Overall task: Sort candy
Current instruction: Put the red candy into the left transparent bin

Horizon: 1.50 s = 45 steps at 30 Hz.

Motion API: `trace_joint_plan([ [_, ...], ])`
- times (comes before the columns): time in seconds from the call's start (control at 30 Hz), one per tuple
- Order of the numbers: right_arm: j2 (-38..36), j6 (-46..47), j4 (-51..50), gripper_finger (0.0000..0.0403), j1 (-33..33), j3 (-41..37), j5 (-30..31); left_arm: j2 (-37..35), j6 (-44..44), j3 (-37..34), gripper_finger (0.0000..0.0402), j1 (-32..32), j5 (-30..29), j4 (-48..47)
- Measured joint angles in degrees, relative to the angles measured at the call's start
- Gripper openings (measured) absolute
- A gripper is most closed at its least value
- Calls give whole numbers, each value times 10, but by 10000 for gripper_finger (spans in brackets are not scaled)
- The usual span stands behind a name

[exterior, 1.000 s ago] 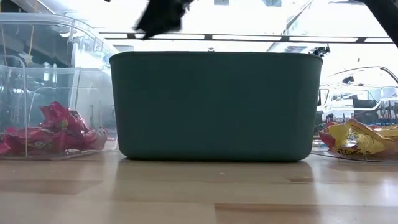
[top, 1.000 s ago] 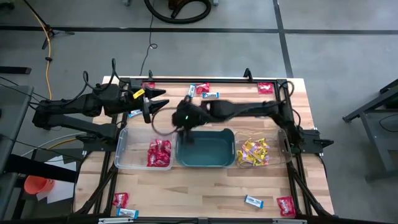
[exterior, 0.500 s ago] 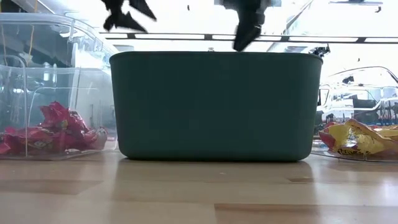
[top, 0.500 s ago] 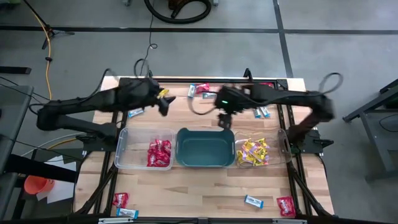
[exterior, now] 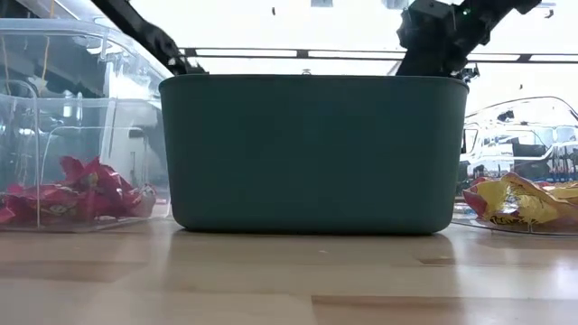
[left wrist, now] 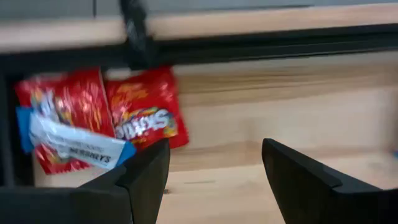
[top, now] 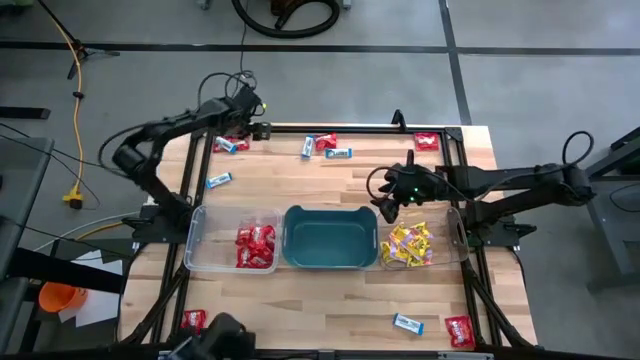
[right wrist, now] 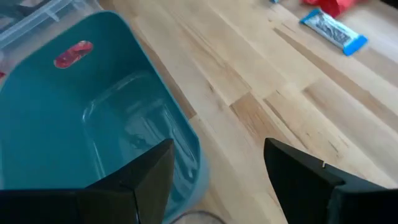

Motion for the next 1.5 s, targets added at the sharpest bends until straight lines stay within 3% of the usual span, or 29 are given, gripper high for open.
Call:
trace_joint_plan([
  [0.1,0,-4,23,243,0,-18,-2,37,-46,0,241,7,-8,2],
  [0.27,0,-15,41,243,-4,-27,-3,76,-95,1,241,4,-83,24],
  [0.57,0,1,58,243,-22,-27,-2,146,-81,10,234,13,-93,24],
  [0.7,0,11,59,243,-21,-27,-2,147,-53,13,176,3,-94,27],
  [0.83,0,7,67,243,-21,-27,8,127,-24,12,54,-8,-68,2],
  [0.9,1,6,72,243,-21,-27,16,109,-9,10,16,-17,-47,-5],
  [1.2,1,16,96,243,-15,-27,19,-73,75,10,3,-110,21,-3],
  [1.33,1,34,120,243,-12,-27,19,-190,121,0,1,-215,90,-1],
  [1.5,1,81,145,243,-12,-27,20,-334,115,-30,1,-415,176,-28],
])
